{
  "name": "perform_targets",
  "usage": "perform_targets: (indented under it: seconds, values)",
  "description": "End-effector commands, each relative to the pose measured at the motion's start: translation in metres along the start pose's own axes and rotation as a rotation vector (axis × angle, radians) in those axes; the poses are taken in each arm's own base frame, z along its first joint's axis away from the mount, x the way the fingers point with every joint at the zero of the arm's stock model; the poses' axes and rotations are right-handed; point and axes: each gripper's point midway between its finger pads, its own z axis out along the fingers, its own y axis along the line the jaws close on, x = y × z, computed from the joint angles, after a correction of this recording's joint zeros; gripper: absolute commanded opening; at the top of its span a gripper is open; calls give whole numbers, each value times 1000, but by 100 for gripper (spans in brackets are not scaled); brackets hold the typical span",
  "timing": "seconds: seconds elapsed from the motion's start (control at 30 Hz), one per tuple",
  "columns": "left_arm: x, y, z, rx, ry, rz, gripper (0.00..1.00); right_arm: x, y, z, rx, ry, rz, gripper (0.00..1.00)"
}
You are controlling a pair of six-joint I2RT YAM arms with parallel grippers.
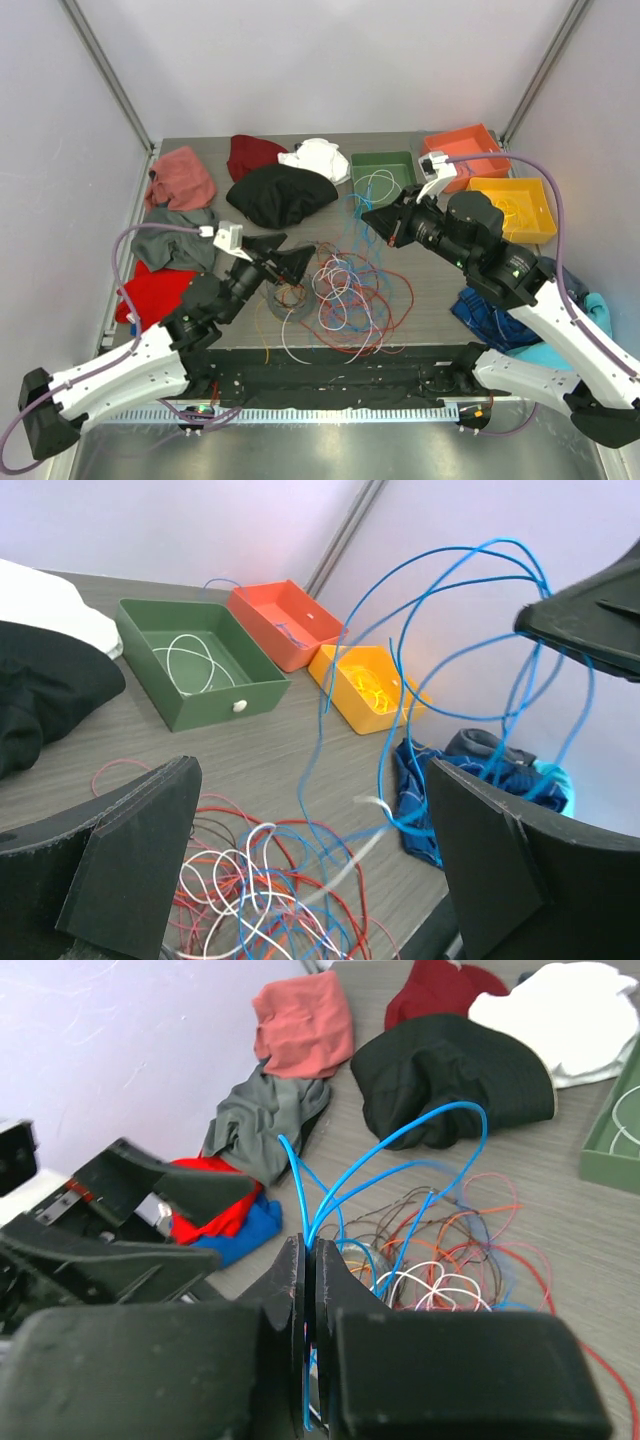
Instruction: Untangle the cables
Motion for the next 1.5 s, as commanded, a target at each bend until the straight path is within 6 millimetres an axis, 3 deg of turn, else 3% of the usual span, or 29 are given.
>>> perform_targets:
  seconds: [0.0, 0.27, 0.57, 0.77, 0.97, 1.07, 1.17, 1.2, 1.27, 1.3, 1.33, 1.37, 1.43, 1.47]
  values:
    - [-35, -24, 17, 56, -111, -1, 100, -1, 18, -9, -95, -11, 23, 1]
    - [-17, -65, 41, 227, -21, -43, 99, 10, 13, -18, -100, -2, 36, 1]
    - [7, -111, 35, 433, 93, -34, 93, 17, 7, -17, -78, 8, 32, 1]
    - [32, -123, 31, 486, 176, -48, 86, 21, 3, -16, -66, 14, 30, 1]
    - [48, -120, 36, 482, 211, -47, 74, 21, 5, -14, -79, 16, 36, 1]
    - [54, -120, 38, 488, 220, -39, 64, 21, 9, -13, -92, 18, 41, 1]
    - [56, -121, 39, 498, 217, -33, 46, 19, 11, -14, -102, 16, 43, 1]
    - [56, -122, 39, 499, 214, -34, 30, 19, 11, -14, -98, 19, 41, 1]
    - [49, -118, 39, 478, 191, -28, 9, 18, 10, -16, -97, 12, 39, 2]
    - [47, -117, 39, 470, 183, -23, 0, 18, 9, -18, -94, 14, 37, 9]
    - [45, -114, 37, 457, 181, -19, 0, 19, 9, -19, -90, 14, 35, 22]
    - [44, -111, 37, 442, 177, -5, 0, 19, 7, -20, -82, 13, 35, 50]
    - [24, -113, 32, 431, 150, -1, 0, 20, 1, -25, -55, 14, 28, 68]
    - [30, -105, 31, 385, 190, 14, 0, 19, -7, -26, -13, 1, 26, 77]
